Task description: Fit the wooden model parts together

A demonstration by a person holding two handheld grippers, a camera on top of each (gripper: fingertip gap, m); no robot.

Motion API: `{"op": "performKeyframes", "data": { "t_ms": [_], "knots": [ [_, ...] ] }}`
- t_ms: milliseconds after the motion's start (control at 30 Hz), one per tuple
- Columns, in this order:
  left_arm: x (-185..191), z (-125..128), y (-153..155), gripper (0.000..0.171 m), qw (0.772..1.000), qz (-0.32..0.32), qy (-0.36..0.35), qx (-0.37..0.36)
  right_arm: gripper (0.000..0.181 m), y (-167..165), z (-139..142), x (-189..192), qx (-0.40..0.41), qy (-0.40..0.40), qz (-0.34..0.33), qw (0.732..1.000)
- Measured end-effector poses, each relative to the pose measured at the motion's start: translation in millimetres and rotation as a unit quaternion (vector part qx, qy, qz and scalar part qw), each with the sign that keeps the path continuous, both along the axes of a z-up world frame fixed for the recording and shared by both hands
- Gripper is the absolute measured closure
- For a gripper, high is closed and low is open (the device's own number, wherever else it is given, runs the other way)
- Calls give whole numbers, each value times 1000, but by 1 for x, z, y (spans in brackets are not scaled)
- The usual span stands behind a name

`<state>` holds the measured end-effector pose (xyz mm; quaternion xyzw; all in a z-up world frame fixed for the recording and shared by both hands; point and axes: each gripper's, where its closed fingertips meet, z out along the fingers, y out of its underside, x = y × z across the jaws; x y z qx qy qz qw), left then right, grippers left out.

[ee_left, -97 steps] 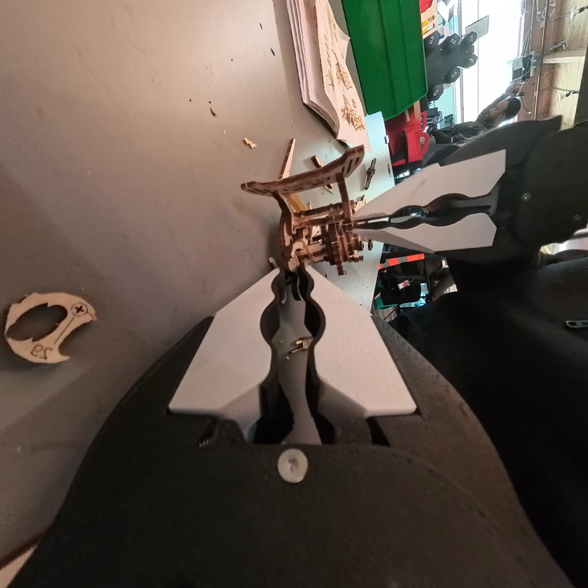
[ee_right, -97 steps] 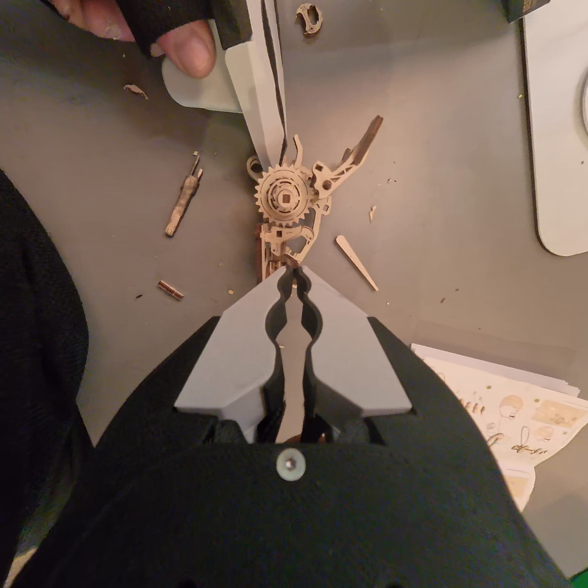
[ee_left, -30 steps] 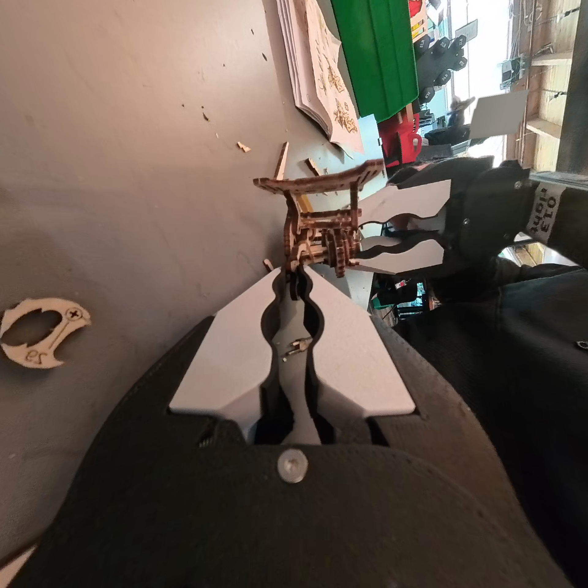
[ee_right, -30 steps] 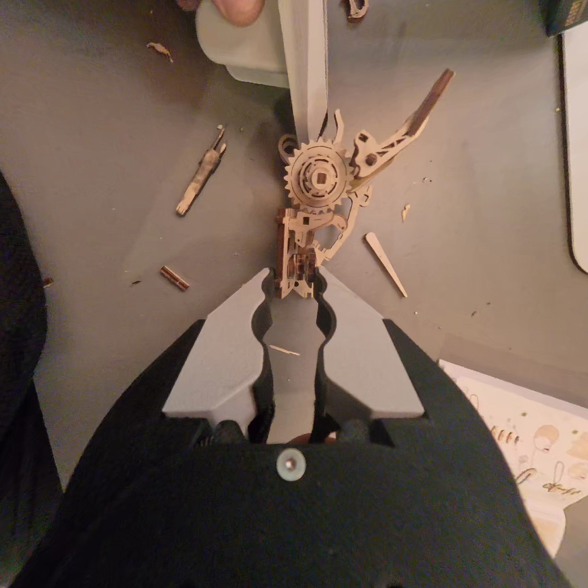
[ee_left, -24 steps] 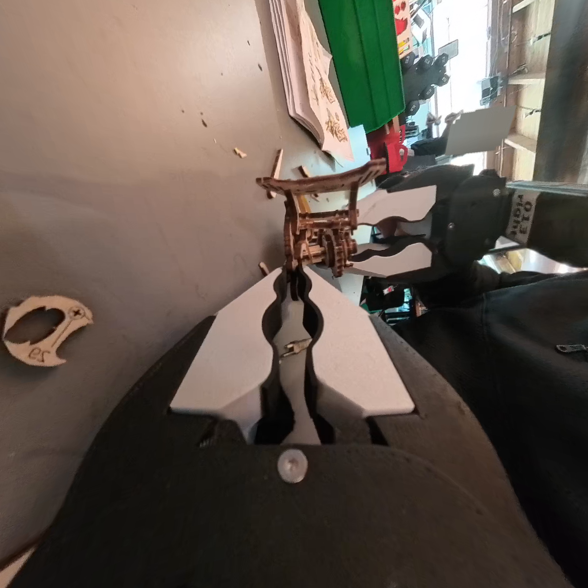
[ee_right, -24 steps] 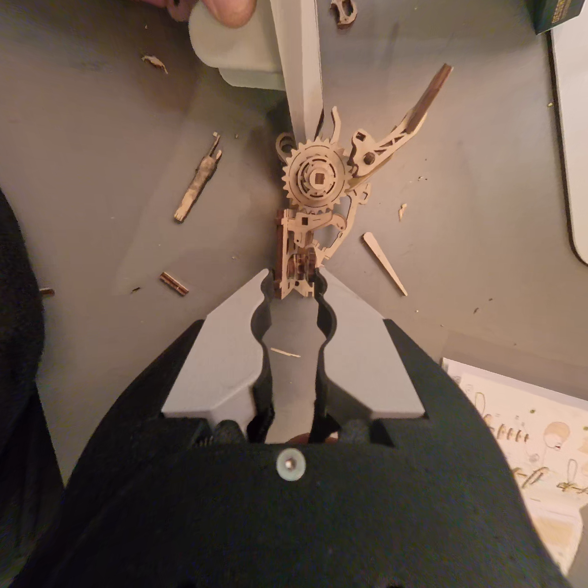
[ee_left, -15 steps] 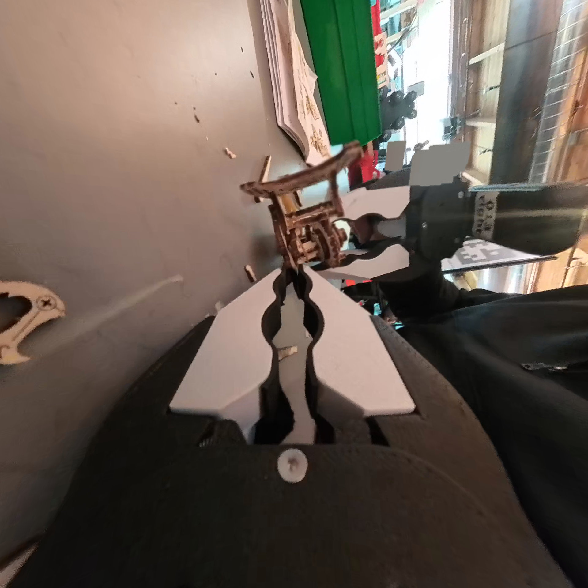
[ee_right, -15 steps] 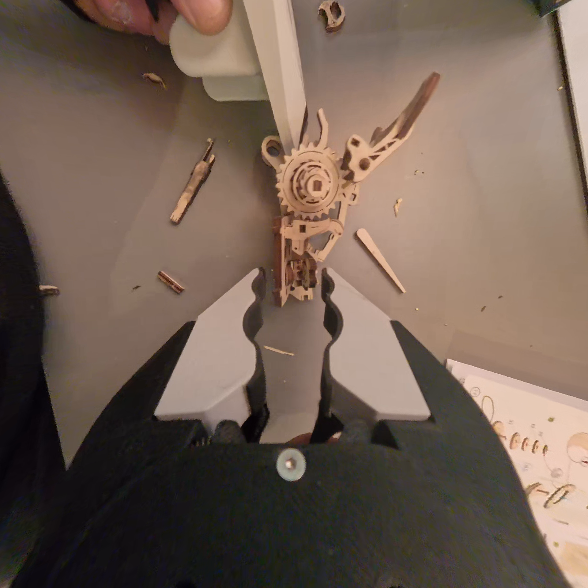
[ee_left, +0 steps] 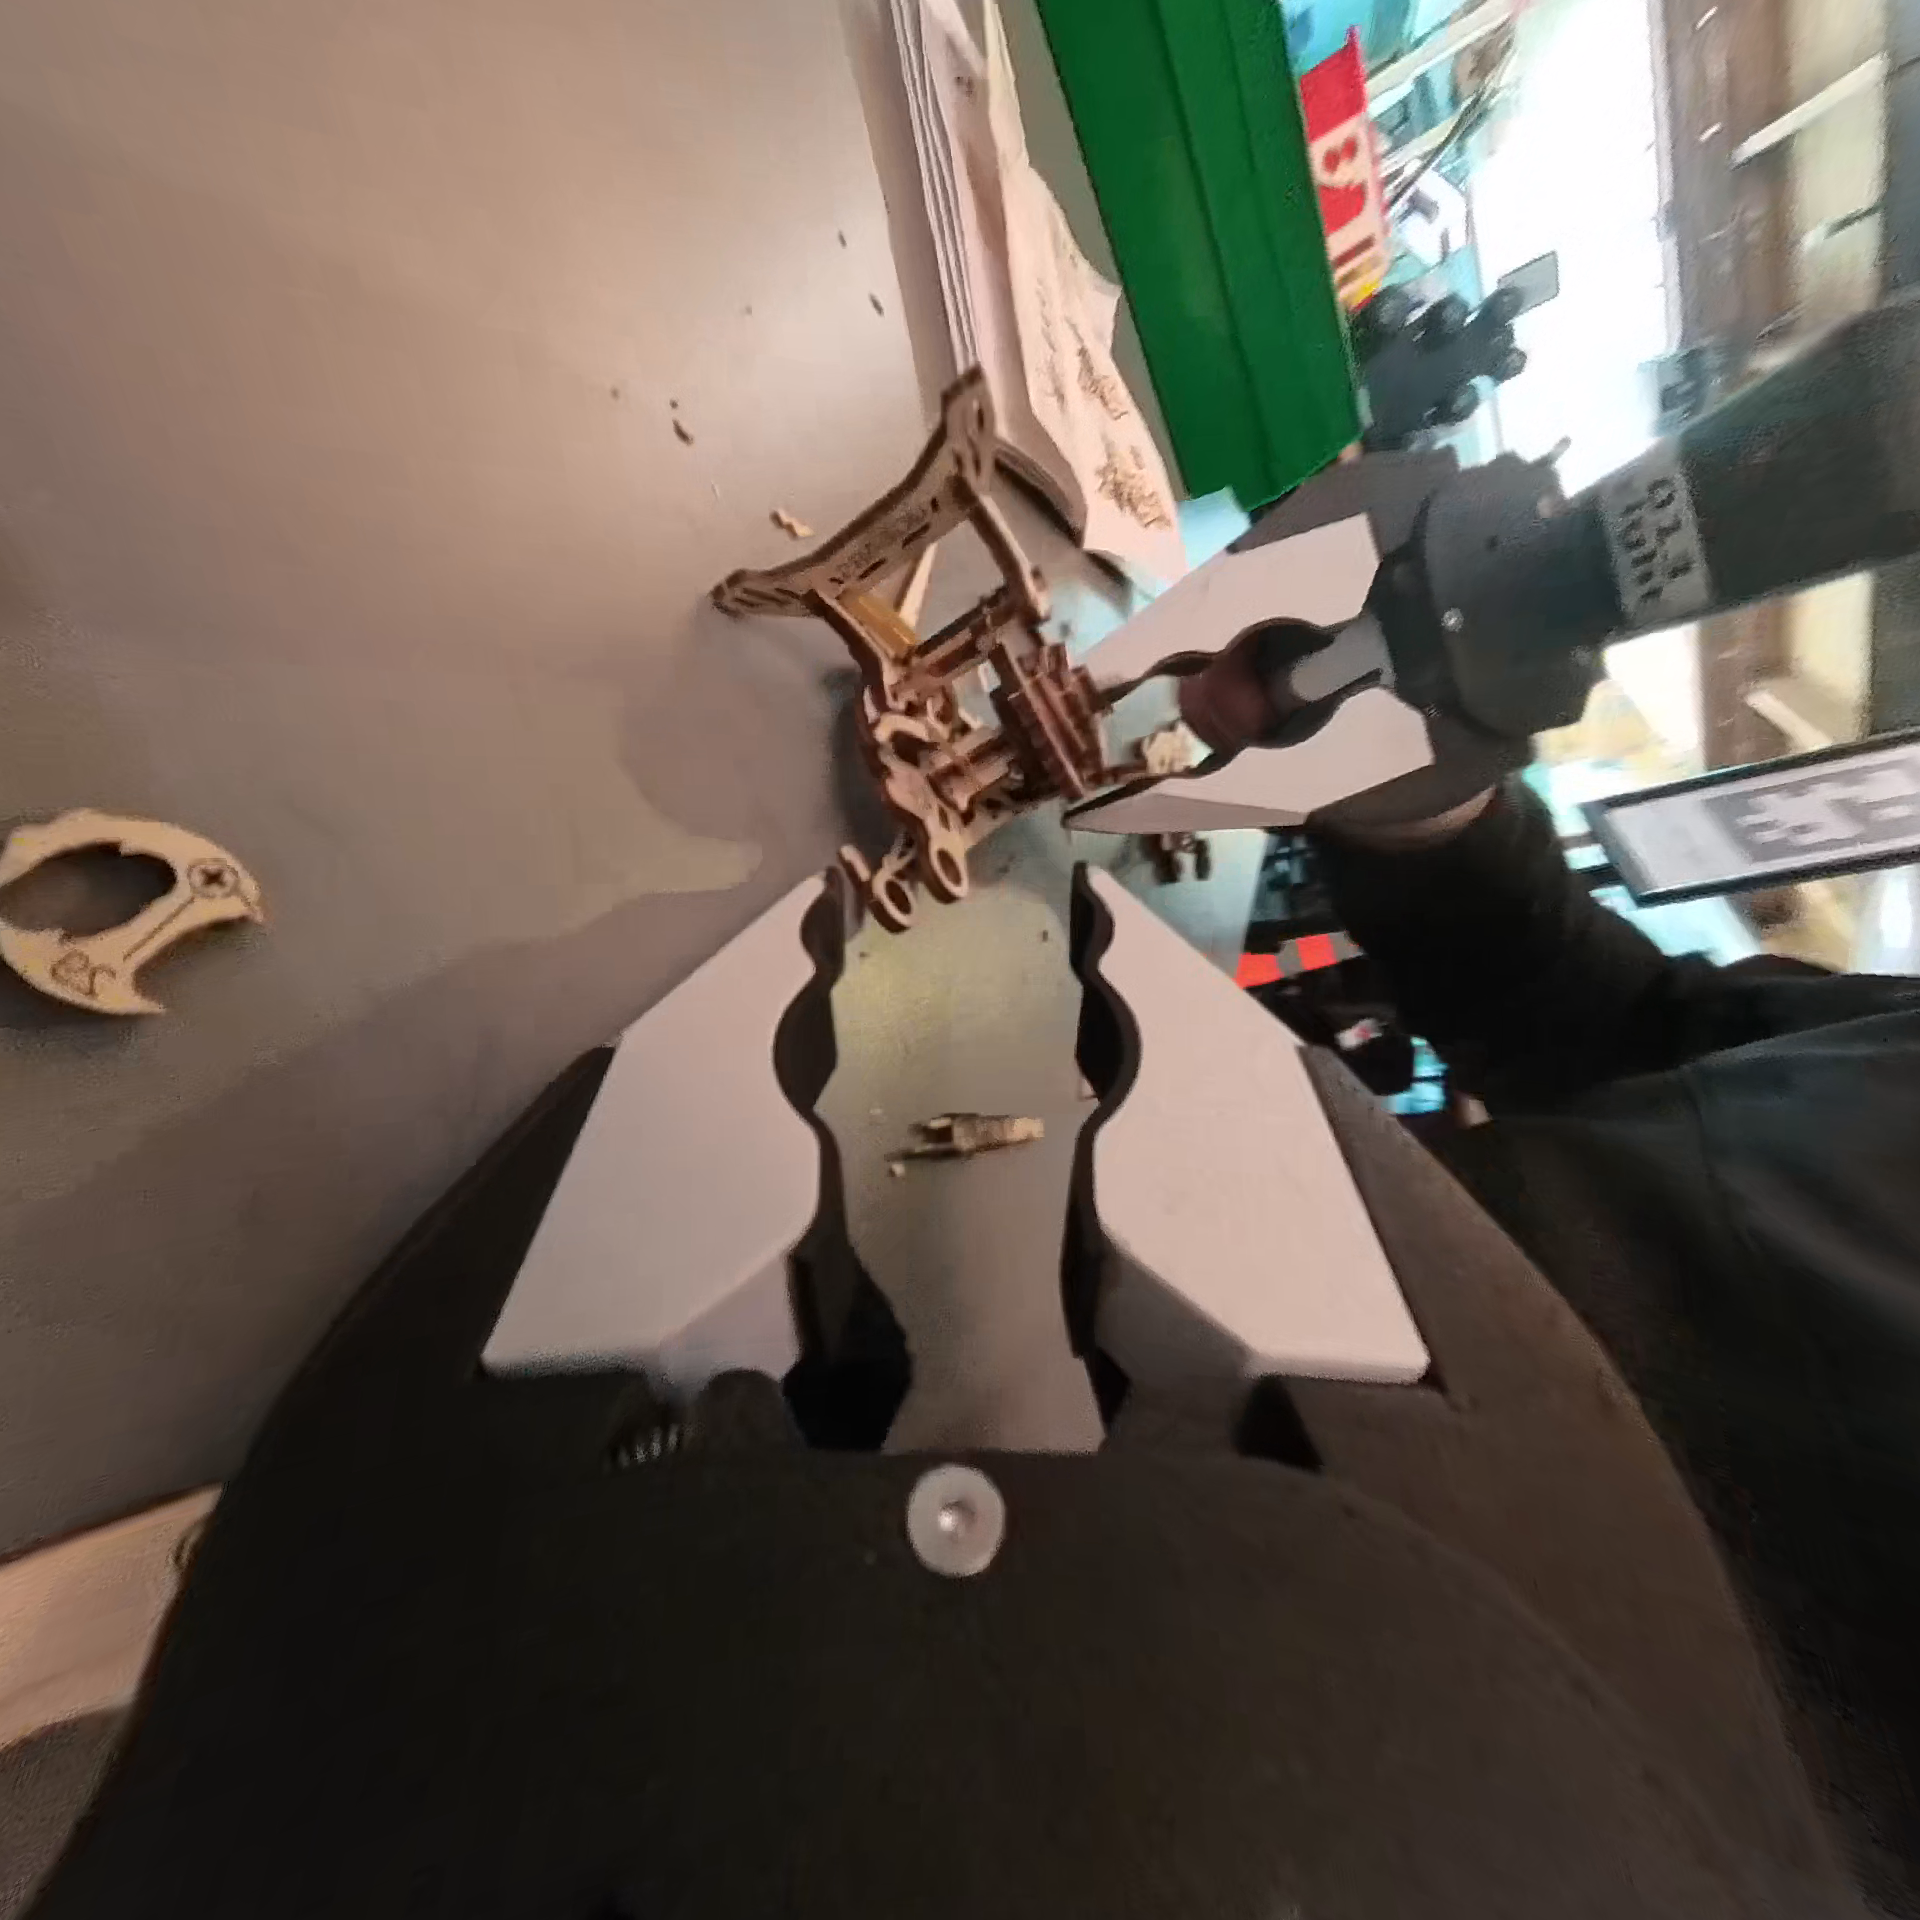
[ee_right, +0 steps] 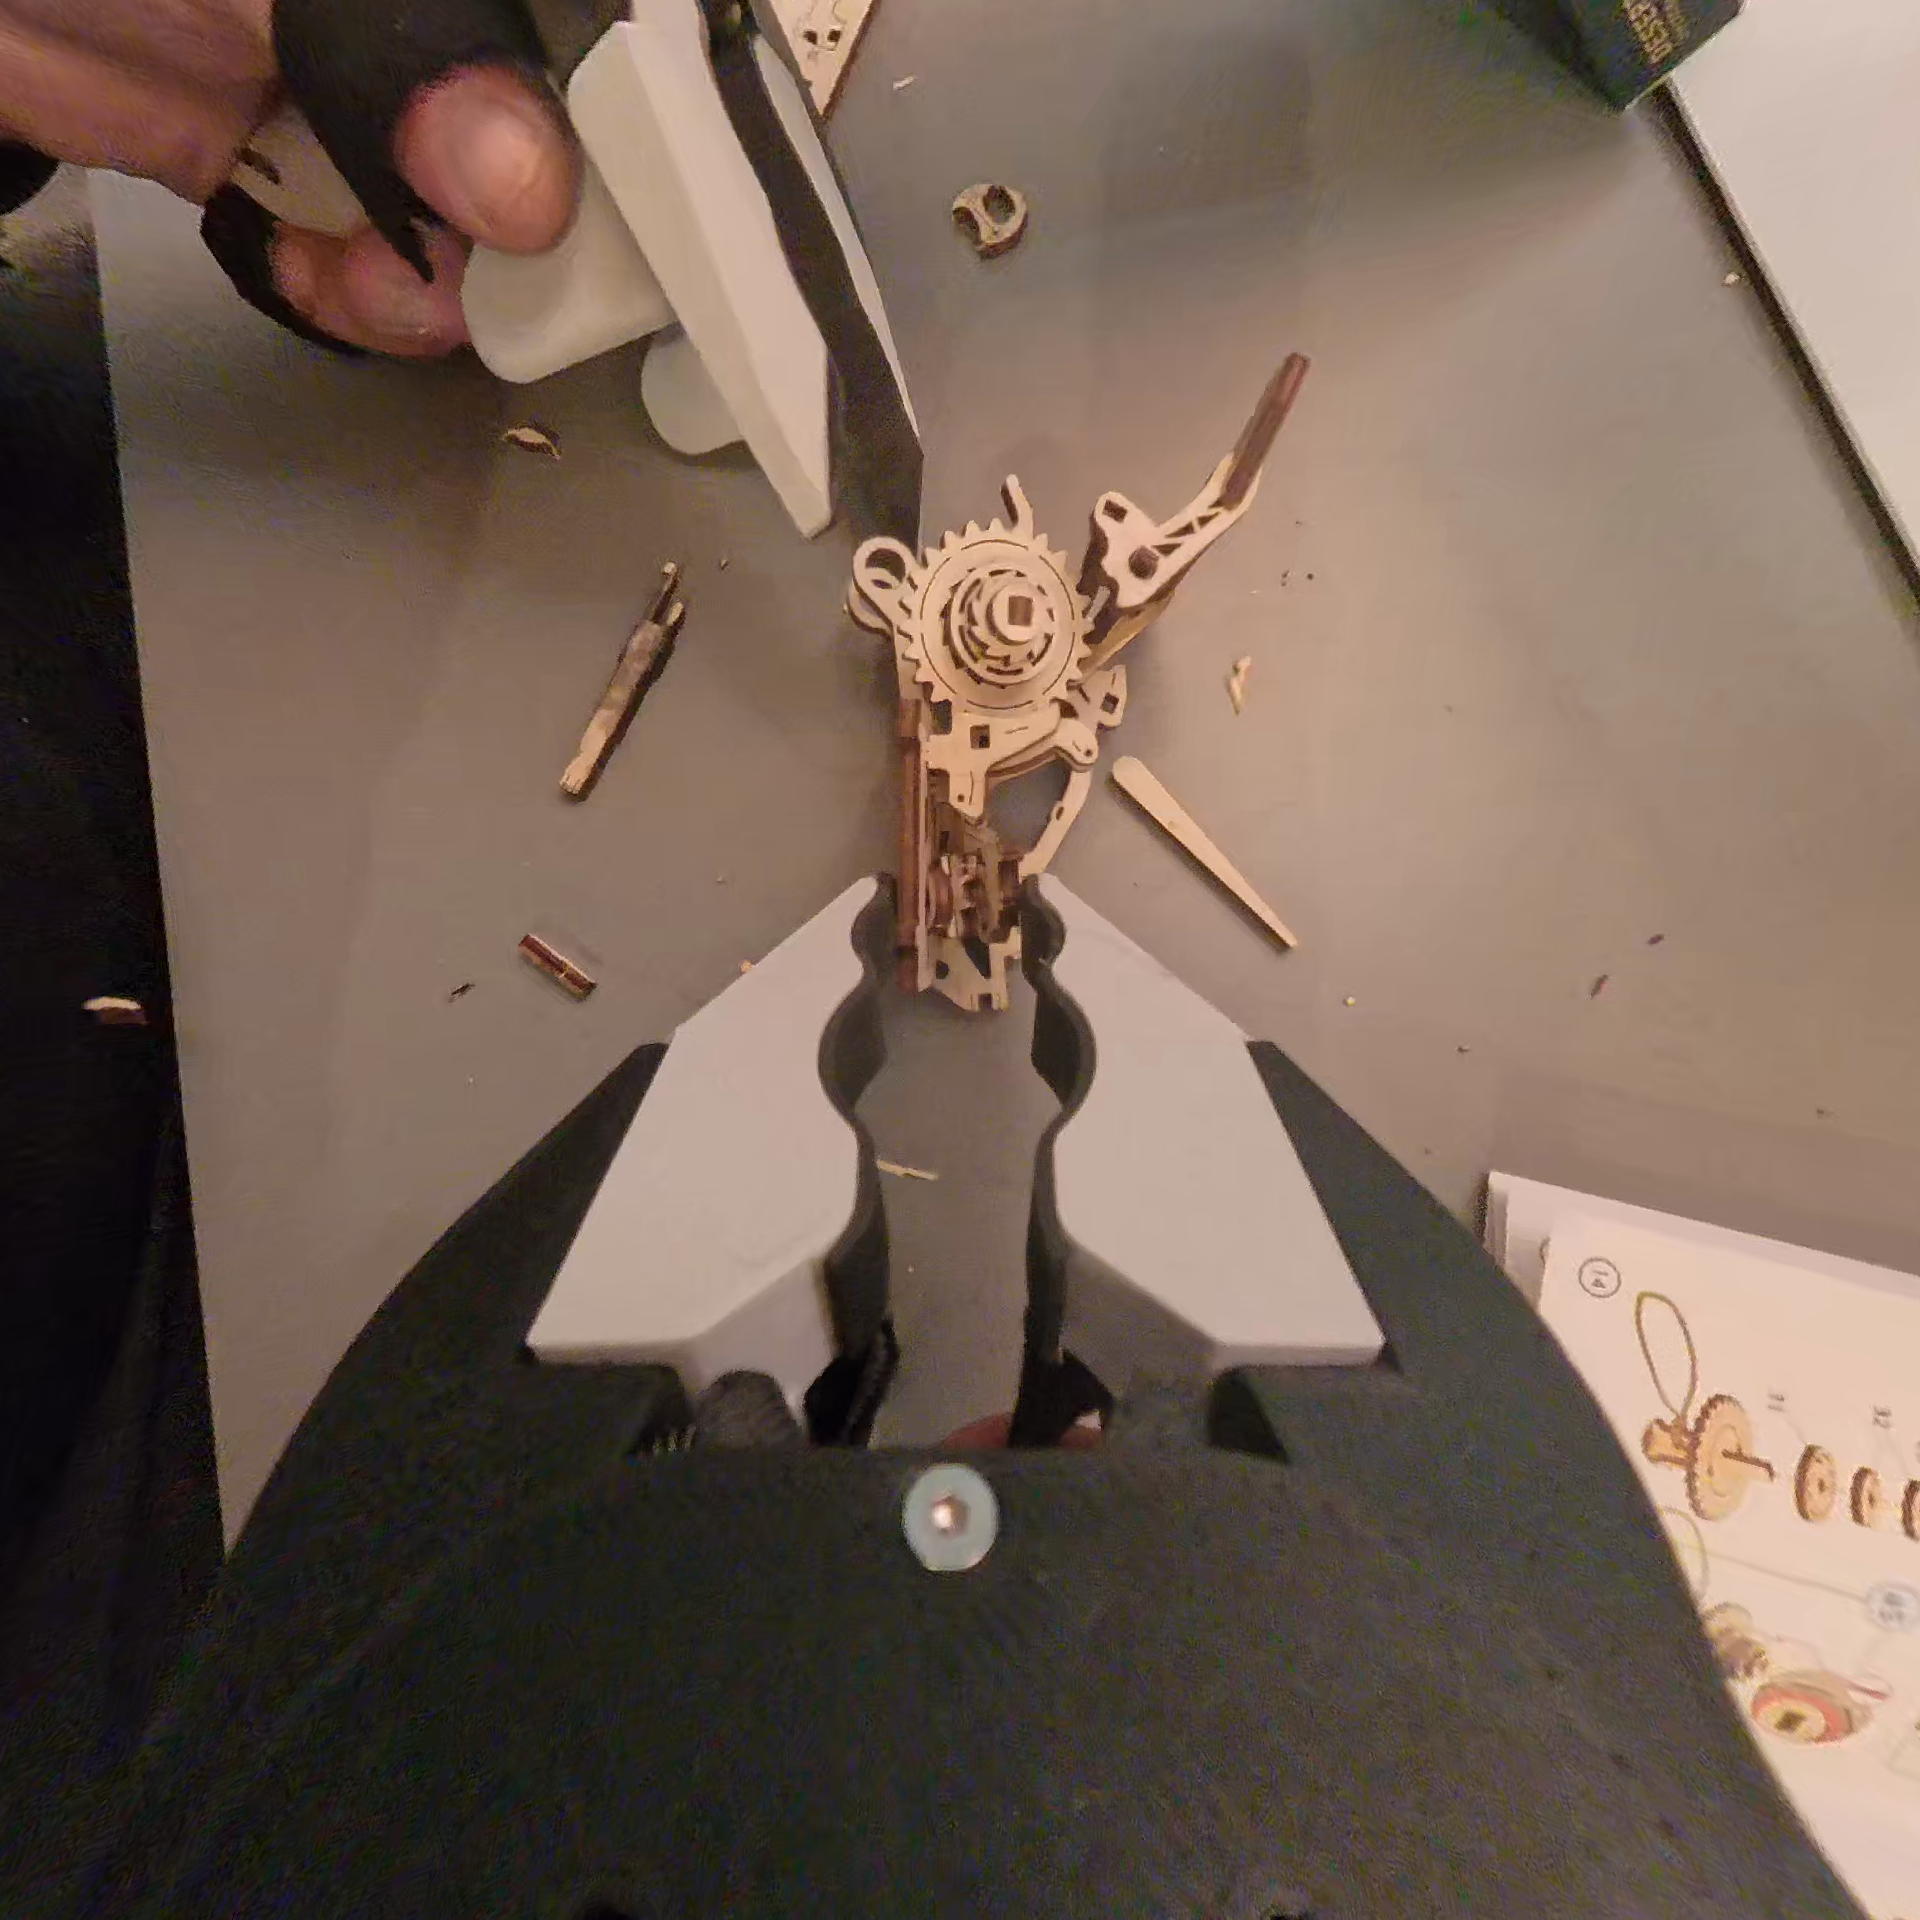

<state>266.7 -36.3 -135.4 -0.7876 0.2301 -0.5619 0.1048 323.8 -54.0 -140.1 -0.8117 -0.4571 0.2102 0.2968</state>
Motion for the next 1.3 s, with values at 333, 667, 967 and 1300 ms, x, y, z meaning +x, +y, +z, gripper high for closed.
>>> {"op": "performKeyframes", "data": {
  "t_ms": [333, 667, 967, 1300],
  "knots": [
    [14, 22, -6, 122, 959, -18, 89, 267, 156, -4, 7, 5, 27, 6, 3, 1000],
    [37, 5, 18, 75, 854, 26, 224, 469, 144, -5, 7, 3, 2, 64, 35, 997],
    [36, 0, 28, 52, 831, 63, 264, 485, 148, -8, 2, -4, 8, 73, 60, 995],
    [34, 0, 29, 56, 823, 50, 263, 501, 158, -5, 1, -2, 33, 73, 59, 995]
  ]
}}
